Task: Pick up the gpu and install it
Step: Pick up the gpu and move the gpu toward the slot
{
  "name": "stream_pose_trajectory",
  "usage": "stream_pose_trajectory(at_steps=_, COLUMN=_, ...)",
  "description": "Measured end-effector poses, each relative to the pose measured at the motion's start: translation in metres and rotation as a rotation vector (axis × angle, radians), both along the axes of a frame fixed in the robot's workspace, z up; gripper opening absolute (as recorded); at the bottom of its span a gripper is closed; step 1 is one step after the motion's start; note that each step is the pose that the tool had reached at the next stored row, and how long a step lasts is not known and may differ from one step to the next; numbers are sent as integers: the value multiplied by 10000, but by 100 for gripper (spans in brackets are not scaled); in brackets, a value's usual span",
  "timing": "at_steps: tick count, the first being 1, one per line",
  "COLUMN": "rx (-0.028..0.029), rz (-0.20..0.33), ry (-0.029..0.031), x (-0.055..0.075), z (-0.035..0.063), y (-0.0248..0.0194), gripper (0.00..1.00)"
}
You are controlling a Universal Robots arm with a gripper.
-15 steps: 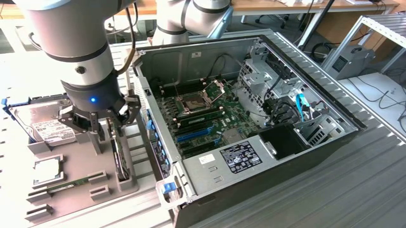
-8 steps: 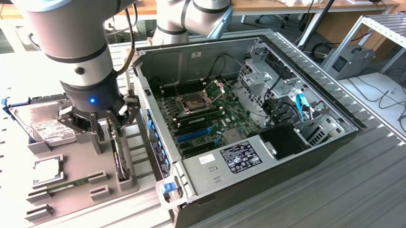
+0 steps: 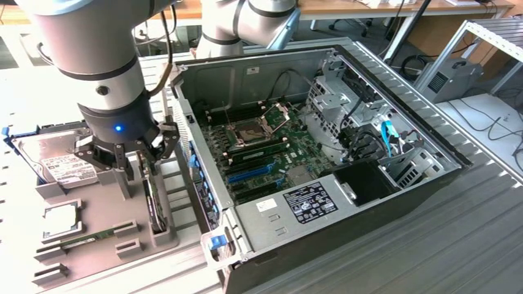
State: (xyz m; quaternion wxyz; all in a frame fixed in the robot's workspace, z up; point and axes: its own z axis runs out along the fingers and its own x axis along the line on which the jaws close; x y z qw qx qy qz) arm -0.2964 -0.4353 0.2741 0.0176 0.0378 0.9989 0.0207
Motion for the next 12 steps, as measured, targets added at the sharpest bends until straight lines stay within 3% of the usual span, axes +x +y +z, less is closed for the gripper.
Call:
stream_pose_trajectory(at_steps=3, rx=-5, rz=1, ry=2, x=0, z=-18, y=3, gripper=42)
stream_pose_trajectory(at_steps=7, rx=-59, rz=0, ry=0, x=0, z=-60, y=2, gripper=42)
stream_pose_trajectory(at_steps=12, rx=-81, rz=0, ry=1, x=0, z=-90, y=-35, gripper=42)
